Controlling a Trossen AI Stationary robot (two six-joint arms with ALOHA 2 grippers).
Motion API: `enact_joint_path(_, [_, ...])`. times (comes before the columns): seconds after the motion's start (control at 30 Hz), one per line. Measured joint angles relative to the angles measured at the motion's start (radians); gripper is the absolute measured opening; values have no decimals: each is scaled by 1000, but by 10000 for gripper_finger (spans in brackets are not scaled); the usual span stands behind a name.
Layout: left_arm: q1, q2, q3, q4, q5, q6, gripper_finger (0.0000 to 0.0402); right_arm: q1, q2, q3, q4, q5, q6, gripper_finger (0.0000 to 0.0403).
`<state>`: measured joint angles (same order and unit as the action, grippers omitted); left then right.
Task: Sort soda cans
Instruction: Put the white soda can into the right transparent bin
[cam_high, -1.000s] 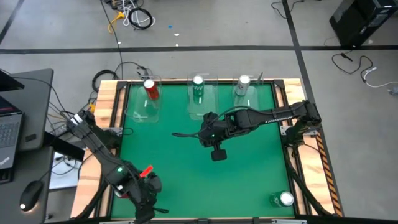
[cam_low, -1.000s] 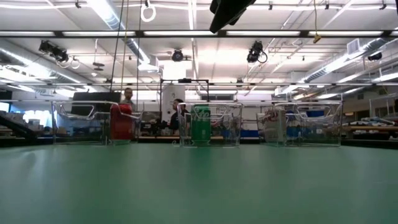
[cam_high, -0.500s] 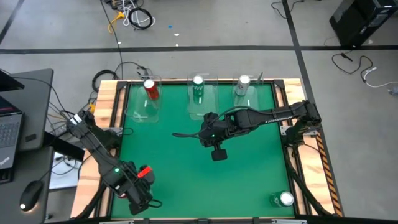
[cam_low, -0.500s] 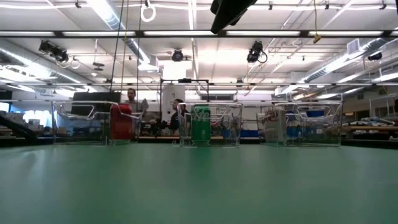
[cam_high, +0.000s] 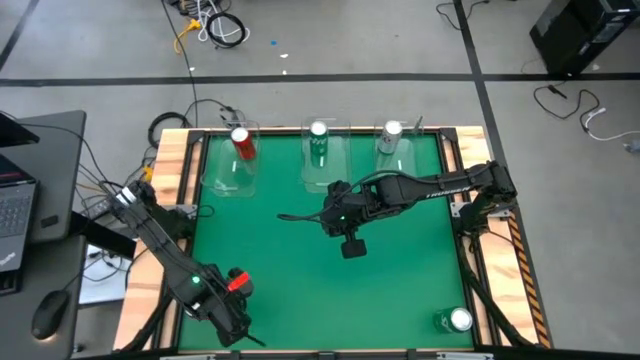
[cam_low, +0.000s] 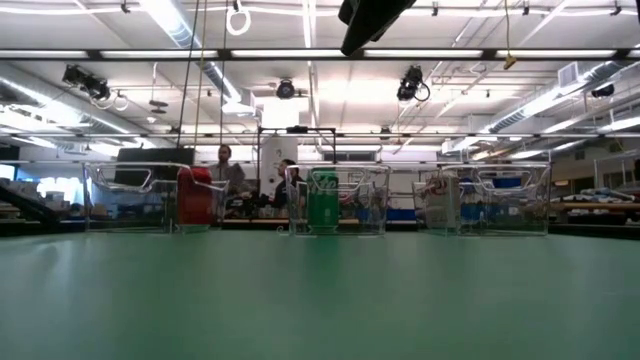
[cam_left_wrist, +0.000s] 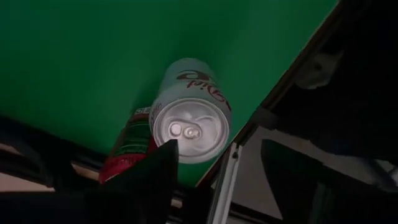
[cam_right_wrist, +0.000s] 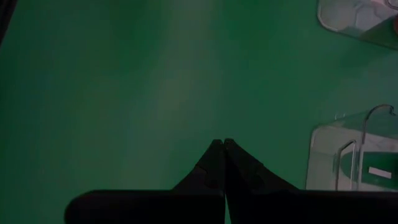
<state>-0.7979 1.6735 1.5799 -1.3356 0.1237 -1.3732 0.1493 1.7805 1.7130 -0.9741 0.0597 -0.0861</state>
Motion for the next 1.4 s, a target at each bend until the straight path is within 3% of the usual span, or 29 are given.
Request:
enact_joint_path(0.17, [3, 65, -1, -24, 82, 39, 260, 0, 0, 0, -1, -1, -5, 5])
enact_joint_path(0.57, [-3, 101, -13, -54, 16, 58, 262, 0, 0, 0, -7, -4, -7, 5])
enact_joint_path(1.0, [-7, 101, -33, -84, 83, 55, 262, 0, 0, 0, -10, -10, -7, 5])
enact_joint_path(1.4, [-7, 101, -33, -86, 64, 56, 265, 0, 0, 0, -18, -13, -6, 5])
